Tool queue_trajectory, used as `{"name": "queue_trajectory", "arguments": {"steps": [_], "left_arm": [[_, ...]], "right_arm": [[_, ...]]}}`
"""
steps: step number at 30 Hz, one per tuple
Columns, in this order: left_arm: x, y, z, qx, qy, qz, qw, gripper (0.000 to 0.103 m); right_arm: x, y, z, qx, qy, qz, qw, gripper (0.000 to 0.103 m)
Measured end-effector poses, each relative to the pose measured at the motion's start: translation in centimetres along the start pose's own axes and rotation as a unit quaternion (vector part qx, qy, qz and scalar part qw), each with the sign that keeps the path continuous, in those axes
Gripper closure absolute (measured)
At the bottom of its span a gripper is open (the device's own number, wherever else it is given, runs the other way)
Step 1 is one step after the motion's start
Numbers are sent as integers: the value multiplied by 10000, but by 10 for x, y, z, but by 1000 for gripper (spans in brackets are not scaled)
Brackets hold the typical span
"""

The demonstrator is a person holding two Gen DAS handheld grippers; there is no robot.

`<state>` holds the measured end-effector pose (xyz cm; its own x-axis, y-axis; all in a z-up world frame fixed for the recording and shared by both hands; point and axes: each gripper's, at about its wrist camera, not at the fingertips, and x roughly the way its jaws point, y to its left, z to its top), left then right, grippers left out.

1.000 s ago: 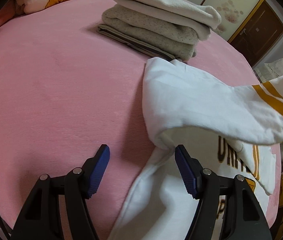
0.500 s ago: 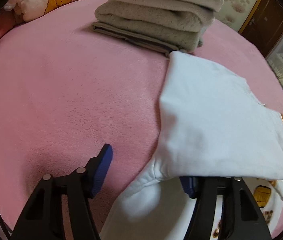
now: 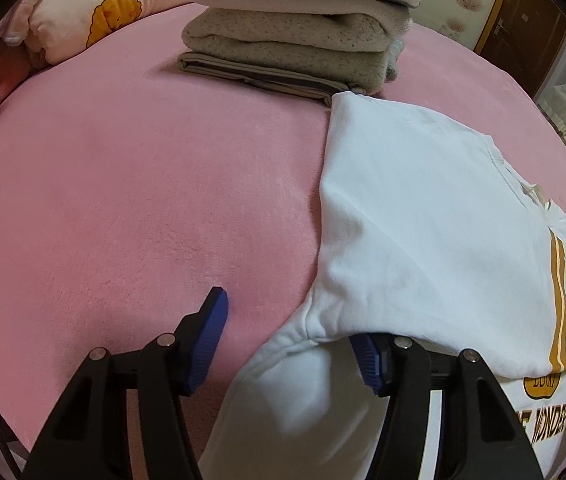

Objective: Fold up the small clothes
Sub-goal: 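Carry the ribbed cuff with the right tool across the sweatshirt body, then lay the cuff on the sweatshirt front and open the right tool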

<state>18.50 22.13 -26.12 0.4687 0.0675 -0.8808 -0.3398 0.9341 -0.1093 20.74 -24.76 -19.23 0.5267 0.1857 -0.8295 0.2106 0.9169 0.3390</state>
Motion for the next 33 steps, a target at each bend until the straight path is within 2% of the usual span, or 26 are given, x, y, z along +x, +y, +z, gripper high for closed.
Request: {"name": "queue_trajectory", "arguments": {"steps": [4, 9, 13, 15, 18, 21, 23, 26, 28, 30, 33], "left_arm": [[-1, 0, -2, 13, 11, -35, 10000, 45], [-2, -1, -3, 27, 18, -6, 10000, 45], [-1, -2, -3, 43, 31, 42, 10000, 45], [-2, -3, -3, 55, 27, 59, 10000, 45], [-1, -3, -4, 39, -2, 75, 10000, 45], [0, -7, -7, 120, -47, 142, 9998, 45], [1, -10, -8, 231, -83, 241, 9994, 43], [0, -9, -9, 292, -114, 265, 9992, 43], [0, -7, -9, 259, -101, 207, 9994, 42], [-1, -6, -8, 265, -78, 185, 9994, 42], [-3, -7, -8, 356, 5, 179, 9992, 42]], "right_arm": [[8, 0, 15, -122, 169, 35, 9998, 60], [45, -1, 30, -108, 629, 184, 9978, 60], [66, 2, 30, -68, 937, 490, 9944, 62], [61, 11, 28, -340, 831, 426, 9950, 88], [42, 24, 30, -785, 438, 266, 9956, 89], [27, 36, 33, -1360, -101, -130, 9906, 89], [31, 35, 35, -1521, -185, -324, 9877, 89], [54, 27, 34, -1536, 144, -558, 9864, 88], [64, 21, 30, -1493, 277, -778, 9853, 78], [64, 14, 29, -1350, 231, -883, 9866, 60], [56, 2, 31, -1078, 118, -864, 9903, 57]]}}
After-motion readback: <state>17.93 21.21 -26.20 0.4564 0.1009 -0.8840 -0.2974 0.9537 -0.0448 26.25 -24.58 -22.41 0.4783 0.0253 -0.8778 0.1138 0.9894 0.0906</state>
